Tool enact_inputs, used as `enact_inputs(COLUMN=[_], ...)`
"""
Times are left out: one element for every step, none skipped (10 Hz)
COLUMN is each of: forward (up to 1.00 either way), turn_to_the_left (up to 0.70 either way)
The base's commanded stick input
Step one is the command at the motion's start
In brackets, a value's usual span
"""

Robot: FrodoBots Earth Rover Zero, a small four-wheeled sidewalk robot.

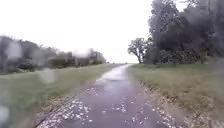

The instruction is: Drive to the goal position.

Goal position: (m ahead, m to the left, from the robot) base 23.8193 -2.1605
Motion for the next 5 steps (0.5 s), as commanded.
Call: enact_inputs(forward=[0.70,0.70,0.70,0.70,0.70], turn_to_the_left=[0.00,0.00,0.00,0.00,0.00])
